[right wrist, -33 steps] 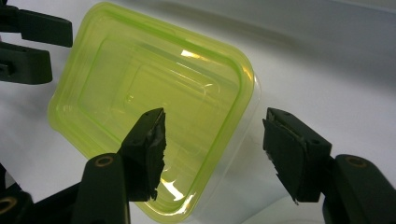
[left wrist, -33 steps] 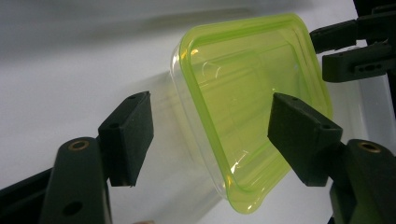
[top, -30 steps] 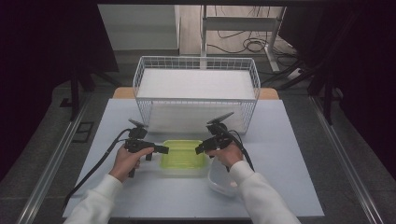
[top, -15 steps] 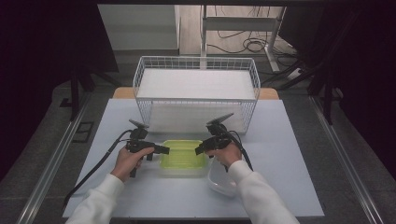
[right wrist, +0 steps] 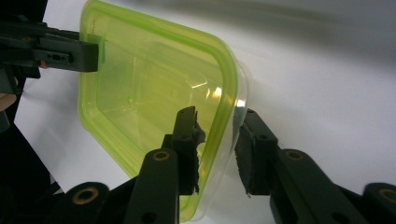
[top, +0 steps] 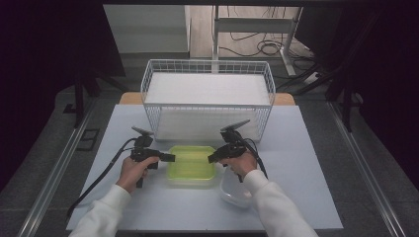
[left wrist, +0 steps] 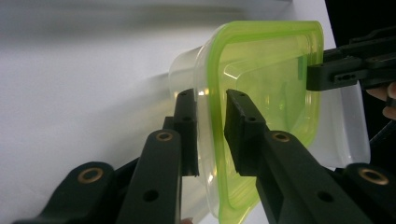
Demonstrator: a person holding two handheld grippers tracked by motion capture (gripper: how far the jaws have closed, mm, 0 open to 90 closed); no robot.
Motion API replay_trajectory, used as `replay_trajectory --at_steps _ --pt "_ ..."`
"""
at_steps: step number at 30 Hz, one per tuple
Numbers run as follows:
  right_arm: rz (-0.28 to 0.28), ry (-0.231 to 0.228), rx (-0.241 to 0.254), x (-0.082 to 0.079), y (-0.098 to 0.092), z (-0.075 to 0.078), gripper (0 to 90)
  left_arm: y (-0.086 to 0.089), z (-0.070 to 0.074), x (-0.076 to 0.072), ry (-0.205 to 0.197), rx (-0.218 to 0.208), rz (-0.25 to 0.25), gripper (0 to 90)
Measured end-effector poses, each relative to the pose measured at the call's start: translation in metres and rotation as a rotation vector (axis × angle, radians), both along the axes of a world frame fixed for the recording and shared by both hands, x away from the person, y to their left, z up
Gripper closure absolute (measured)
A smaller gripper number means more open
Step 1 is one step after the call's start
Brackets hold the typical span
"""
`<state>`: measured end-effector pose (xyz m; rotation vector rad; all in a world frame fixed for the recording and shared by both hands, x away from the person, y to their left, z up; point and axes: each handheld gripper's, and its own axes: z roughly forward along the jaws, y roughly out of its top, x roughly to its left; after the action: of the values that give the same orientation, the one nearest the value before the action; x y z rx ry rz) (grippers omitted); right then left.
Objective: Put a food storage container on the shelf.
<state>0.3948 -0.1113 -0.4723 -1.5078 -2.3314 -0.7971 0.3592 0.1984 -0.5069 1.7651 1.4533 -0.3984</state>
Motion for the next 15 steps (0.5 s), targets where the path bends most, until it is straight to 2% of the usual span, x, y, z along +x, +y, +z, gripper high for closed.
replay_trajectory --at_steps 2,7,15 --pt "0.002 -0.005 -0.007 -0.0008 -0.0008 -0.0001 73.7 0.0002 0.0003 -0.0003 -0.001 -0.003 0.0 76.7" --pt "-0.011 -0.018 0.029 -0.0017 -0.0046 0.0022 76.5 0.0024 0.0025 -0.0018 -0.009 -0.016 0.001 79.3" --pt "-0.008 -0.05 0.04 -0.0048 -0.007 0.008 77.1 0.0022 0.006 -0.005 -0.027 -0.028 -0.001 79.5"
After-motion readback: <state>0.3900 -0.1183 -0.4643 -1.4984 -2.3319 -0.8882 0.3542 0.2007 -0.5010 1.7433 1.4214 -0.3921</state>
